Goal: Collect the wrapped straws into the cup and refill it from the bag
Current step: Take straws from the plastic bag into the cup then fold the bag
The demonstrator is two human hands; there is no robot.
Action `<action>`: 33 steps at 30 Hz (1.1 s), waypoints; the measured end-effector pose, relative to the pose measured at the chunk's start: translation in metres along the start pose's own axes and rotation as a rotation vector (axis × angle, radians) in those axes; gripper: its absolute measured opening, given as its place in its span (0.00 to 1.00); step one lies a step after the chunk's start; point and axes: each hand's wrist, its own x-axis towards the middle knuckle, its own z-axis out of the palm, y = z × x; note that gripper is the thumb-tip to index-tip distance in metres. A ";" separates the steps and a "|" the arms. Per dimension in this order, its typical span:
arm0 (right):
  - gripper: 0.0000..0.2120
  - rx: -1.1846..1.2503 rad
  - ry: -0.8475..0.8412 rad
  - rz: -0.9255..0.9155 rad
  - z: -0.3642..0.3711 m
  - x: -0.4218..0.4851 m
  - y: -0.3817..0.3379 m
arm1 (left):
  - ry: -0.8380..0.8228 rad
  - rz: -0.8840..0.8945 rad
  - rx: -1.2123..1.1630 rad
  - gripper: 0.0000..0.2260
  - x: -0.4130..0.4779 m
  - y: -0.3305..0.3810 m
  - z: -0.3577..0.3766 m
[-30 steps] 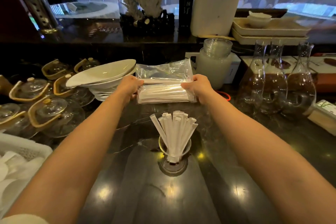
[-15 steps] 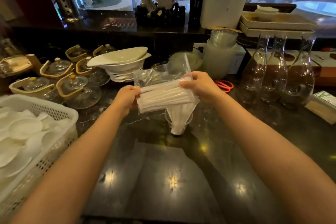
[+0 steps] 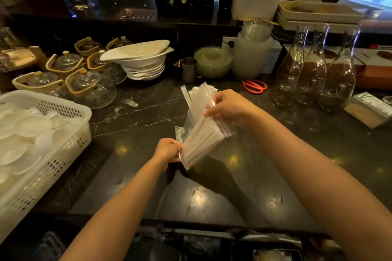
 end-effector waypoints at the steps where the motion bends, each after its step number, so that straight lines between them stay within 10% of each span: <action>1: 0.06 0.009 -0.007 0.015 -0.001 -0.002 0.000 | 0.008 0.001 0.042 0.13 -0.001 -0.002 0.003; 9: 0.04 0.084 -0.053 0.096 0.003 -0.010 0.006 | -0.038 0.035 0.354 0.11 -0.019 0.010 0.004; 17: 0.11 0.206 -0.109 0.091 0.006 -0.014 0.000 | -0.149 0.334 0.065 0.15 -0.063 0.085 -0.011; 33: 0.11 0.117 -0.135 -0.020 0.026 -0.012 0.000 | -0.424 0.282 0.141 0.14 -0.073 0.102 -0.015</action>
